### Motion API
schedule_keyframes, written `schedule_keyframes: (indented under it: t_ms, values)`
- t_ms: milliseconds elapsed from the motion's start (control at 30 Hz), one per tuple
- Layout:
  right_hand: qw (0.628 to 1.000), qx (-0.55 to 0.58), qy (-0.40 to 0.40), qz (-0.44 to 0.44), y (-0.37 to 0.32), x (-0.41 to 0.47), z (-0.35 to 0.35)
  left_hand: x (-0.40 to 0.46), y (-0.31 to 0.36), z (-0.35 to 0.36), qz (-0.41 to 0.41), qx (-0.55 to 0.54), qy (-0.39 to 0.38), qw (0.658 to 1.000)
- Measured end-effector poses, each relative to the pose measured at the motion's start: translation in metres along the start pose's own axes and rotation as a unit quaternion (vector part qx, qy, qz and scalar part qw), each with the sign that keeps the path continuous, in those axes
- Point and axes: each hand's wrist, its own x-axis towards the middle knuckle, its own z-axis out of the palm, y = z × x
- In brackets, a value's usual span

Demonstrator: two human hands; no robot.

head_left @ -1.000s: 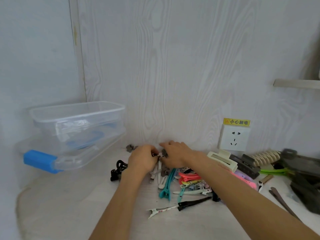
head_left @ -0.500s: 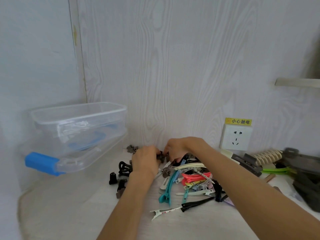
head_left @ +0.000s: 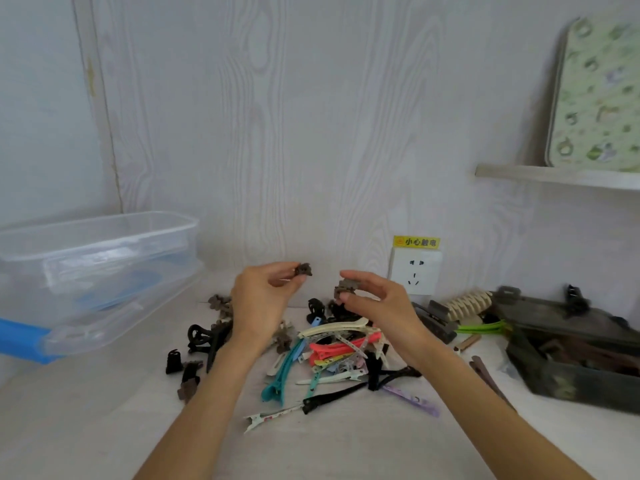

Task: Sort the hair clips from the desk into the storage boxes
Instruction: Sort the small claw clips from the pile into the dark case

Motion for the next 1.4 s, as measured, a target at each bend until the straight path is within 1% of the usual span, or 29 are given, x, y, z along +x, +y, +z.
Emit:
schedule_keyframes:
  t_ms: [67, 133, 233, 367, 500, 567, 667, 733, 833, 900, 1000, 1067, 1167, 1233, 1300, 1333, 1400]
  values:
    - [1.0, 0.015, 0.021, 0.001, -0.003, -0.015, -0.025, -0.008, 0.014, 0.013, -0.011, -0.065, -0.038, 0.997]
    - [0.999, 0.013, 0.043, -0.006, -0.01, -0.029, -0.051, -0.019, 0.027, 0.032, -0.01, -0.087, -0.09, 0.992]
    - [0.997, -0.028, 0.068, -0.023, -0.022, -0.048, -0.093, -0.033, 0.047, 0.064, 0.011, -0.067, -0.15, 0.986]
    - [0.986, -0.117, 0.112, -0.044, -0.033, -0.082, -0.163, -0.056, 0.081, 0.123, 0.026, -0.062, -0.231, 0.971]
    - [0.963, -0.195, 0.184, -0.021, -0.03, -0.111, -0.225, -0.084, 0.109, 0.18, 0.052, -0.042, -0.275, 0.959]
    - [0.955, -0.238, 0.176, -0.012, -0.026, -0.12, -0.243, -0.095, 0.119, 0.2, 0.079, -0.017, -0.283, 0.956]
    - [0.946, -0.305, 0.112, -0.006, -0.019, -0.127, -0.252, -0.105, 0.129, 0.215, 0.126, 0.053, -0.295, 0.946]
    - [0.931, -0.357, 0.073, 0.016, -0.015, -0.125, -0.253, -0.105, 0.129, 0.216, 0.13, 0.088, -0.294, 0.943]
    - [0.918, -0.391, 0.056, 0.03, -0.015, -0.12, -0.254, -0.1, 0.123, 0.205, 0.122, 0.121, -0.293, 0.94]
    - [0.91, -0.409, 0.061, 0.02, -0.017, -0.114, -0.25, -0.093, 0.115, 0.19, 0.117, 0.131, -0.292, 0.94]
    - [0.914, -0.4, 0.066, 0.002, -0.021, -0.102, -0.233, -0.079, 0.1, 0.159, 0.104, 0.139, -0.279, 0.945]
    - [0.916, -0.398, 0.048, -0.015, -0.023, -0.089, -0.205, -0.066, 0.082, 0.127, 0.085, 0.157, -0.238, 0.955]
    - [0.925, -0.377, -0.011, -0.043, -0.021, -0.067, -0.148, -0.046, 0.047, 0.075, 0.051, 0.205, -0.144, 0.967]
    - [0.912, -0.399, -0.061, -0.071, -0.019, -0.052, -0.106, -0.035, 0.025, 0.041, 0.036, 0.235, -0.074, 0.968]
    - [0.901, -0.41, -0.097, -0.105, -0.014, -0.036, -0.062, -0.023, 0.004, 0.009, 0.01, 0.28, -0.031, 0.959]
    - [0.899, -0.409, -0.109, -0.113, -0.013, -0.031, -0.044, -0.016, -0.005, -0.001, -0.016, 0.309, -0.031, 0.95]
    - [0.889, -0.42, -0.132, -0.128, -0.009, -0.018, -0.008, 0.0, -0.024, -0.018, -0.076, 0.365, -0.067, 0.925]
